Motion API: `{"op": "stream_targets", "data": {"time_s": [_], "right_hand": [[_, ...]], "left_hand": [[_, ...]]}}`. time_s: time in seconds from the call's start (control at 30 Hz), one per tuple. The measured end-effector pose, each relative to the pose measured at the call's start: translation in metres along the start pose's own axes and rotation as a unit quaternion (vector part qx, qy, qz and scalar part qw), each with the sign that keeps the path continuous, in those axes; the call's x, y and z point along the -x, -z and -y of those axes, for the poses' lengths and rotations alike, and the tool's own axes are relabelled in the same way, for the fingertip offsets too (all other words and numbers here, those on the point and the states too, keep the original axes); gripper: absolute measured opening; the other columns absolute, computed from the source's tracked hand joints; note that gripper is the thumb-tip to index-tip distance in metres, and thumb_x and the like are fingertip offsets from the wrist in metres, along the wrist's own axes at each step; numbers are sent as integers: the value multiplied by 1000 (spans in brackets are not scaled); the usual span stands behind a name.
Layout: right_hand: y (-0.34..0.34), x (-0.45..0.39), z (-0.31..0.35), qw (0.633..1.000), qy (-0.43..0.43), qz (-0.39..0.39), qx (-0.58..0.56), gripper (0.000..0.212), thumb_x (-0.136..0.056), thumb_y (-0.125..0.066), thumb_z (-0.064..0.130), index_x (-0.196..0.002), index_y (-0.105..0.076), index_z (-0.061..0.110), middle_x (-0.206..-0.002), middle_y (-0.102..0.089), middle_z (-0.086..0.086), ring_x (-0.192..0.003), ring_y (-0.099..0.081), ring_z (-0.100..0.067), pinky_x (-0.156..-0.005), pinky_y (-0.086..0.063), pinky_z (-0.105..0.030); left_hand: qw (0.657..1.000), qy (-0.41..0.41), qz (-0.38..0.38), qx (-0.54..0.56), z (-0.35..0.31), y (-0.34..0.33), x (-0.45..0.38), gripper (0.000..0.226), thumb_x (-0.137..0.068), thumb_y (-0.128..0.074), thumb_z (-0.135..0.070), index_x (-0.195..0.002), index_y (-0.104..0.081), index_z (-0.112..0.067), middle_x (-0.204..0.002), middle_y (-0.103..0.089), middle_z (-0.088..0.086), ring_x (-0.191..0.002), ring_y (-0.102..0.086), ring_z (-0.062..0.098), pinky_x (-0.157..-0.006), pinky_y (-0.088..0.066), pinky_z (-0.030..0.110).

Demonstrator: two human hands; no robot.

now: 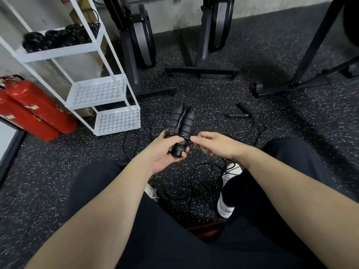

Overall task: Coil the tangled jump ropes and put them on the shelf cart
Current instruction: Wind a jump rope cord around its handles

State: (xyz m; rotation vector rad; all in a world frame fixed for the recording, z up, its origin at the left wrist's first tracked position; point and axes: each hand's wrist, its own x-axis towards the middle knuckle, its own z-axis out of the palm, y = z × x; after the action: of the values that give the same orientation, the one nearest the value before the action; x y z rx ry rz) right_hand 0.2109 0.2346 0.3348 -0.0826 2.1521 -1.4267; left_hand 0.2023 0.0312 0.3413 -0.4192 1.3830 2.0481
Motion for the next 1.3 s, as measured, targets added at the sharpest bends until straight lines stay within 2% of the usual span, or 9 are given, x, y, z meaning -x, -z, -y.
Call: {"op": "stream_targets", "data": {"time_s": [0.13, 0.37, 0.57, 0.63, 0.77, 0.87, 0.97, 1.13, 1.3], "right_hand": [[-1, 0, 1, 996, 18, 1, -87, 22, -97, -60, 48, -119, -59, 45, -60, -43, 9, -51, -36, -7, -50, -32, -21], [-3, -6, -1, 975, 13, -33, -221, 64, -73, -77, 48, -130, -68, 21, -53, -38, 10, -49, -28, -9, -50, -20, -24], [-3, -8, -6, 960, 15, -88, -266, 35, -86, -78, 27, -119, -74, 14, -58, -41, 2, -46, -27, -7, -44, -21, -19], [-4, -8, -6, 956, 20, -101, -274, 28, -87, -78, 22, -115, -76, 15, -64, -42, -3, -47, -26, -7, -44, -20, -19], [-8, -8, -3, 960, 13, -110, -258, 36, -87, -79, 25, -122, -73, 16, -59, -40, 3, -47, -27, -7, -44, -21, -20], [-11, -5, 0, 968, 19, -88, -232, 29, -93, -73, 33, -122, -70, 30, -56, -37, 9, -49, -27, -8, -47, -20, -21], [-15, -2, 6, 980, 36, -73, -180, 18, -97, -66, 41, -111, -68, 31, -56, -41, 10, -51, -29, -10, -50, -24, -24], [-3, 6, 14, 995, 57, -37, -70, 33, -100, -58, 45, -80, -72, 22, -54, -45, 9, -51, -33, -13, -53, -31, -27], [17, 9, 10, 983, 88, 88, -131, 25, -105, -52, 24, -107, -76, 23, -60, -38, 5, -56, -34, -13, -56, -39, -26]], "left_hand": [[1000, -24, 17, 11, -3, -1, 4, 49, -99, -55, 4, -142, -44, -15, -99, -66, 20, -70, -66, 28, -57, -53, 31], [996, -35, 28, 83, -2, -16, 12, 69, -85, -72, -19, -147, -44, -7, -91, -73, 16, -67, -65, 23, -53, -54, 26], [995, -30, 31, 91, 7, -21, 10, 55, -87, -70, -37, -134, -62, -8, -118, -75, 15, -101, -74, 29, -82, -62, 43], [995, -36, 27, 95, 7, -24, 10, 51, -88, -70, -38, -130, -66, -10, -119, -74, 12, -99, -74, 26, -85, -61, 43], [993, -52, -45, 98, 9, -28, 3, 66, -85, -76, -44, -138, -59, -8, -108, -76, 10, -78, -73, 17, -64, -59, 24], [987, -63, -82, 121, 10, -25, -2, 57, -94, -72, -33, -140, -54, -5, -92, -77, 10, -68, -70, 19, -55, -55, 21], [984, -65, -88, 139, 3, -22, -1, 41, -98, -68, -30, -129, -61, -5, -88, -74, 11, -65, -67, 17, -52, -53, 18], [978, -64, -111, 166, -14, -7, 5, 26, -94, -72, -34, -104, -70, -10, -73, -72, 5, -60, -63, 14, -46, -49, 14], [972, -58, -87, 212, -27, -3, 8, 29, -94, -72, -39, -99, -73, -11, -78, -66, 4, -55, -56, 10, -38, -40, 12]]}}
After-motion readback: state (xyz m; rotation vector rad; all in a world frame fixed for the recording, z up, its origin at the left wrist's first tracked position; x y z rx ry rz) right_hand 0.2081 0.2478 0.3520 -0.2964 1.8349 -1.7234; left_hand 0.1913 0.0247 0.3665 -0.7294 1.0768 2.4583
